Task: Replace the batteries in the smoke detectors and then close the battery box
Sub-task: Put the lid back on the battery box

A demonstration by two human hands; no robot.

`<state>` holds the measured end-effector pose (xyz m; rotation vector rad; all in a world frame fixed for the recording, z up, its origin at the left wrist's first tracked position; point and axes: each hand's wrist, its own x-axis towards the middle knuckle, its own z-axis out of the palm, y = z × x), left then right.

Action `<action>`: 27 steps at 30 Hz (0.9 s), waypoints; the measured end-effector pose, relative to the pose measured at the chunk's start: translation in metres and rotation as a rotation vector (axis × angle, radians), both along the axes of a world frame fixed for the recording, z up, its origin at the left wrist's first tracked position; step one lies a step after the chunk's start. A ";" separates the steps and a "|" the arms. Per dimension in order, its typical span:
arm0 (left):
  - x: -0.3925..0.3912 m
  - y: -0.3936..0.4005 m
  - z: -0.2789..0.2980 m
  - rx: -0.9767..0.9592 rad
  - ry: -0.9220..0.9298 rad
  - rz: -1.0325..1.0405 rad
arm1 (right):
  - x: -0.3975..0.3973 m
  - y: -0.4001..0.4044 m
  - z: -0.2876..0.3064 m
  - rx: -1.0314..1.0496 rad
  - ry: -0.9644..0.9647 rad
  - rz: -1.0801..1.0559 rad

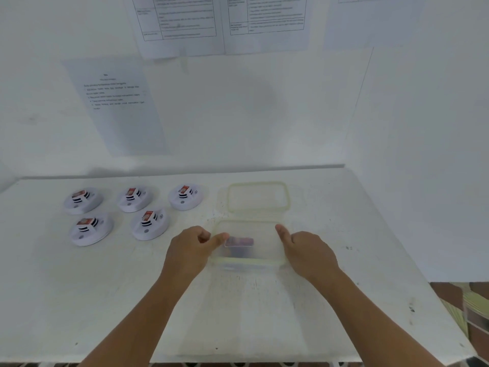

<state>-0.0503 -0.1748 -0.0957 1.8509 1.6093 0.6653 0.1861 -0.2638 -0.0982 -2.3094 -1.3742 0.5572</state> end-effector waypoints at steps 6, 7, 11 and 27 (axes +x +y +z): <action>0.000 0.003 0.005 -0.071 -0.121 0.003 | 0.001 0.004 -0.003 -0.022 0.136 0.051; 0.000 0.005 0.006 -0.092 -0.145 -0.002 | 0.002 0.004 -0.004 -0.010 0.158 0.057; -0.005 0.009 0.002 -0.197 -0.265 -0.009 | 0.003 0.005 -0.004 0.007 0.170 0.079; 0.020 -0.082 0.013 0.260 0.123 -0.163 | 0.005 0.019 0.010 0.213 -0.017 0.374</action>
